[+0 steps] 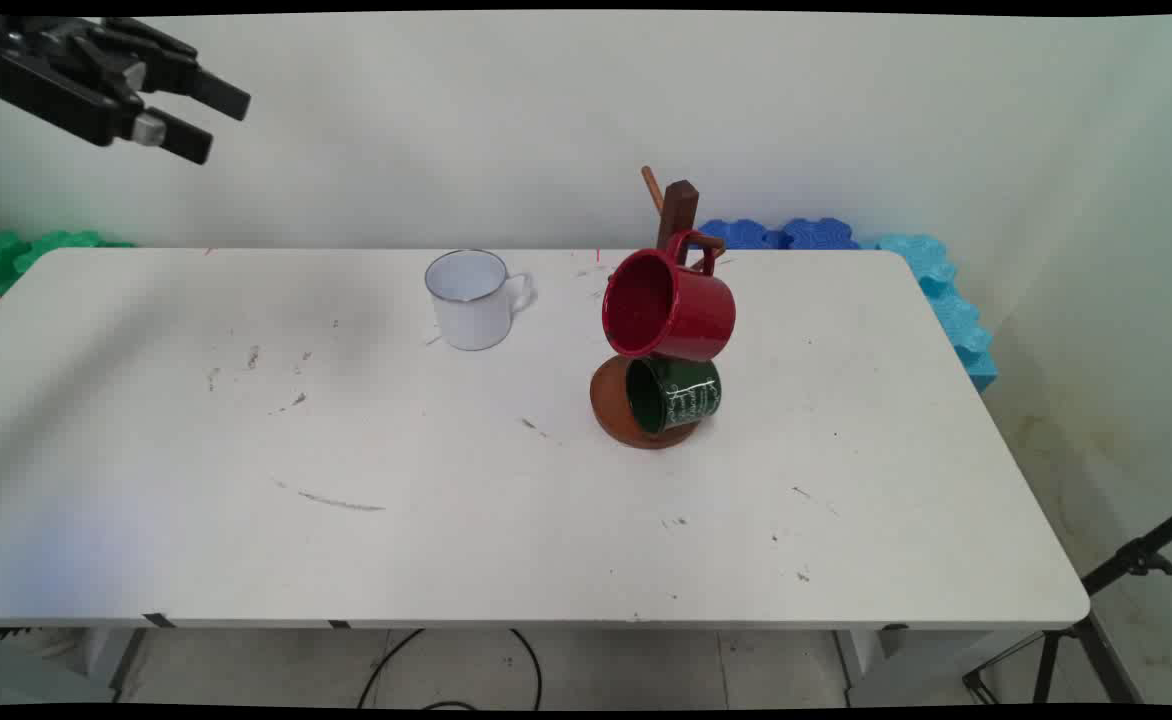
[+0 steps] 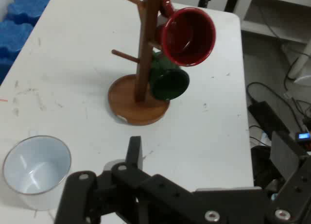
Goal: Pick up the red mug from the rack
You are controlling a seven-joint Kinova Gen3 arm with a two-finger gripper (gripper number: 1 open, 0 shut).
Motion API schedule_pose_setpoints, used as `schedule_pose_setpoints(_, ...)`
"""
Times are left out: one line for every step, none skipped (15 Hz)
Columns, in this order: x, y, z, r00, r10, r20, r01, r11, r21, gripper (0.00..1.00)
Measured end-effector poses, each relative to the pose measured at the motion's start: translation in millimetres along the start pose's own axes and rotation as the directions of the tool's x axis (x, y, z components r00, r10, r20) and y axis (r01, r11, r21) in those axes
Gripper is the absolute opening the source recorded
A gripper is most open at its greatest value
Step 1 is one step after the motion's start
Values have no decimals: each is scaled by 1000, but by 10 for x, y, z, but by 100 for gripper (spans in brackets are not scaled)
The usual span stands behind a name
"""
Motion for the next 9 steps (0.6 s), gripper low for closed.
schedule_pose_setpoints(-5,-11,18,1000,-4,2,4,1000,12,100)
schedule_pose_setpoints(-7,-20,36,1000,-8,5,8,1000,22,100)
schedule_pose_setpoints(-10,-26,59,1000,-13,8,13,999,34,100)
schedule_pose_setpoints(-11,-30,85,1000,-18,10,17,999,44,100)
schedule_pose_setpoints(-9,-31,111,1000,-22,12,21,998,52,100)
schedule_pose_setpoints(-9,-26,133,1000,-26,13,25,998,59,100)
schedule_pose_setpoints(-6,-19,160,999,-31,13,30,997,65,100)
schedule_pose_setpoints(-4,-11,184,999,-34,13,33,997,70,100)
schedule_pose_setpoints(-2,-3,214,999,-39,13,38,996,75,100)
